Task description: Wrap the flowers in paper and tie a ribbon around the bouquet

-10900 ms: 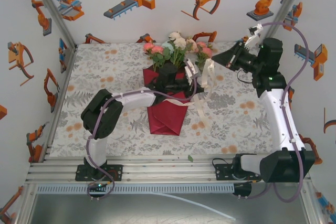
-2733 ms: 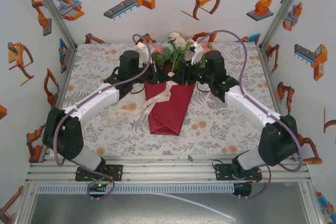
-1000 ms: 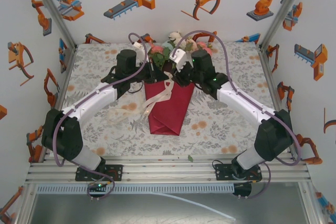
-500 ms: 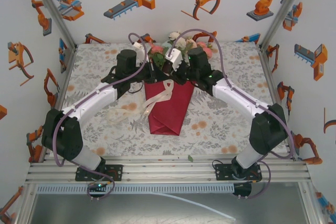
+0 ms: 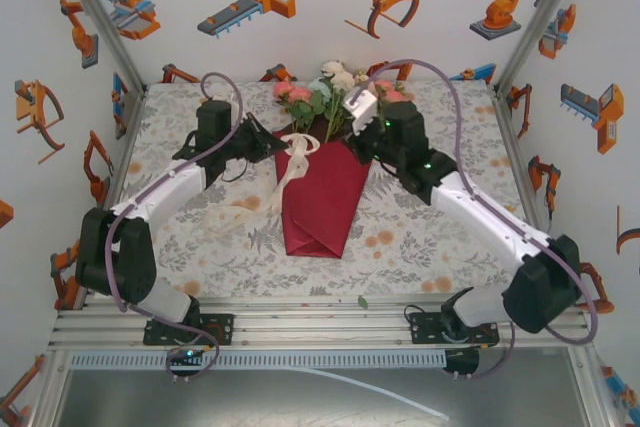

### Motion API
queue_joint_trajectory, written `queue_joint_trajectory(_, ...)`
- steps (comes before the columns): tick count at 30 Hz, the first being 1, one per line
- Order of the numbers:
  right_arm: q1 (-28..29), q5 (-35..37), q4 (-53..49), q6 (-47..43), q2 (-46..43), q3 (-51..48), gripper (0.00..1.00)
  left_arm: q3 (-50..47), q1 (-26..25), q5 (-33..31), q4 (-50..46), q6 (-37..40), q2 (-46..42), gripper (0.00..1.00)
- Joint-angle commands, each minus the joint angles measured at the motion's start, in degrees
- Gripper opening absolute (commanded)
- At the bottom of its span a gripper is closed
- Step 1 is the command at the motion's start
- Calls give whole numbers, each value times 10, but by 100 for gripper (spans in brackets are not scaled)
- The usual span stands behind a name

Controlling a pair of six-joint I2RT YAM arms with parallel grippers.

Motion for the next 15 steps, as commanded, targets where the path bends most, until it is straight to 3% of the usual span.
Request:
queue_joint_trajectory(1,-40,98,68,106,-39,-36,0,-11,5,-2,7,-24,4,0)
queue_joint_trajectory(5,-78,140,111,178,-54,-72,0,-23,6,7,19,-29,4,0)
queue_joint_trajectory(7,-81,77,105,167,-43,-68,0,-23,4,18,26,-27,6,0)
queue_joint_trajectory(8,-78,8,95,150,-31,-58,3,-21,1,25,28,-23,6,0)
queue_joint_trajectory(9,-66,-50,82,129,-17,-47,13,-15,-2,31,24,-18,9,0)
queue_joint_trajectory(11,-23,-92,56,63,13,-28,33,-3,-9,42,16,-8,15,0)
queue_joint_trajectory(13,11,-106,57,13,49,-14,42,6,-13,44,6,-5,18,0)
queue_joint_trajectory(15,21,-139,99,60,94,2,49,6,-15,38,4,-9,10,0)
